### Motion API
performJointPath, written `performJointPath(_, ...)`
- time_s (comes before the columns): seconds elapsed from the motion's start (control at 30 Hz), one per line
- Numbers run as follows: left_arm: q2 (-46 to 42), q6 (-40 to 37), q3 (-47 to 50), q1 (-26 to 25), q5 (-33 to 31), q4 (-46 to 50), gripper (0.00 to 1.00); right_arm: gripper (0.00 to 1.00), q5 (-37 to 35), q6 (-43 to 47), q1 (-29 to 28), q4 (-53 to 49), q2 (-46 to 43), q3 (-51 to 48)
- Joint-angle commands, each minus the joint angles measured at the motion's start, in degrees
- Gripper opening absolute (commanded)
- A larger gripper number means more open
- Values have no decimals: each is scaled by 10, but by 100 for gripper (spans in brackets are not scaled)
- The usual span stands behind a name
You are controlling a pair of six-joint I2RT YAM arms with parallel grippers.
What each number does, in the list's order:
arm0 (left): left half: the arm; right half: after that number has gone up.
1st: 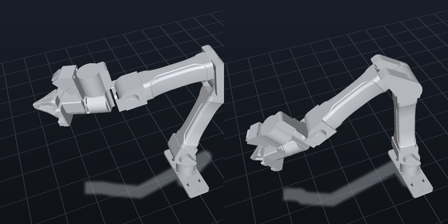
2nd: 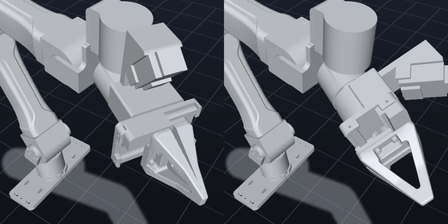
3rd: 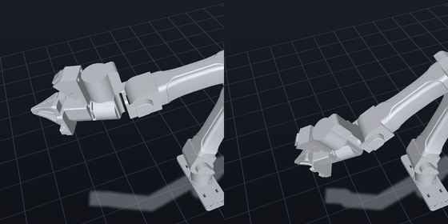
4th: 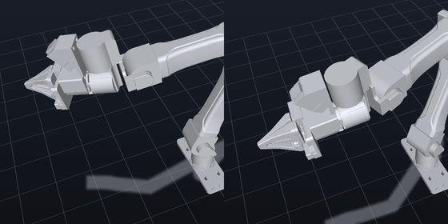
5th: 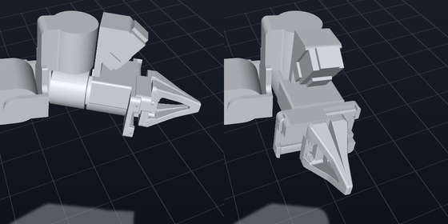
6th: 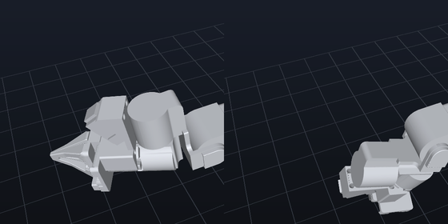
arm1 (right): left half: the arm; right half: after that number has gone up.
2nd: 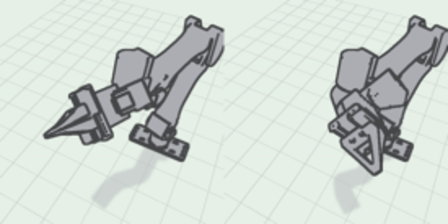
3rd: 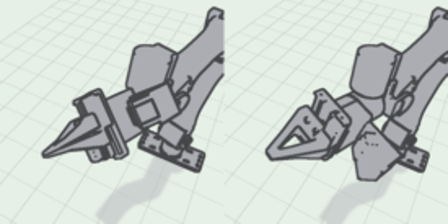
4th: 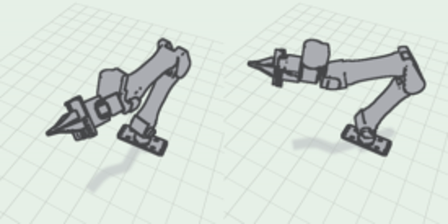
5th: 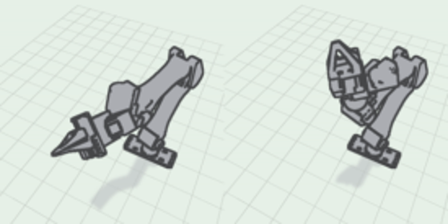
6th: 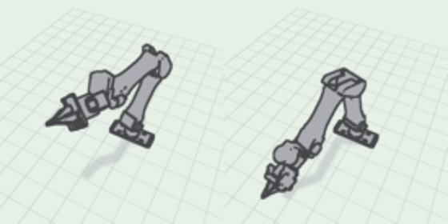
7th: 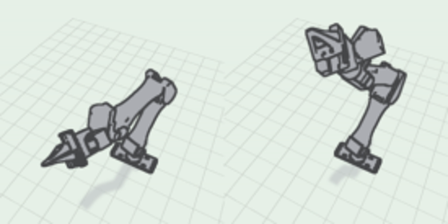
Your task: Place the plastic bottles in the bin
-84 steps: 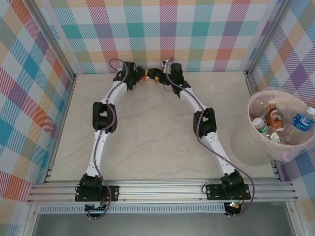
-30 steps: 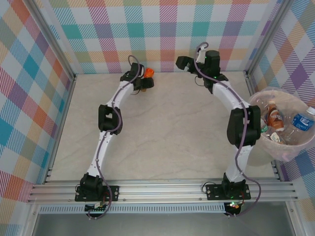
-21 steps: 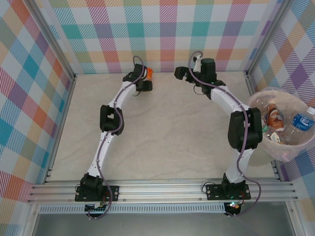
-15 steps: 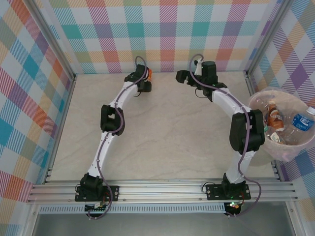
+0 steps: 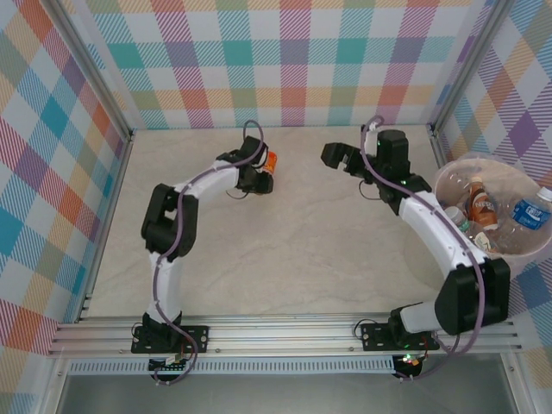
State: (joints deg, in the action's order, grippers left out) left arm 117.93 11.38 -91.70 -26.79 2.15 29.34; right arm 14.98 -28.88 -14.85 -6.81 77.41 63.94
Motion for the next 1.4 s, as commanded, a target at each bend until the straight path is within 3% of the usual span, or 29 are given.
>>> performJointPath(0.0, -111, 41, 85, -20, 28, -80, 29, 100, 8, -38, -4, -43, -45, -33)
performJointPath(0.4, -381, 76, 302, -85, 72, -117, 29, 100, 51, -94, -4, -54, -159, -105)
performJointPath(0.6, -467, 85, 353, -92, 213, -166, 31, 100, 137, -135, -5, 11, -176, -131)
performJointPath(0.73, -486, 99, 364, -101, 293, -221, 31, 100, 209, -164, -16, 102, -165, -145)
performJointPath(0.87, -484, 123, 375, -113, 337, -292, 31, 100, 196, -173, -39, 129, -157, -144)
performJointPath(0.97, -467, 130, 367, -125, 347, -303, 31, 100, 232, -183, -54, 206, -151, -154)
performJointPath(1.2, -433, 130, 357, -143, 374, -333, 31, 100, 180, -168, -78, 188, -131, -145)
performJointPath(1.3, -421, 126, 350, -147, 380, -331, 31, 97, 181, -170, -82, 191, -124, -140)
performJointPath(1.37, -417, 121, 349, -148, 380, -328, 32, 85, 173, -170, -83, 195, -126, -139)
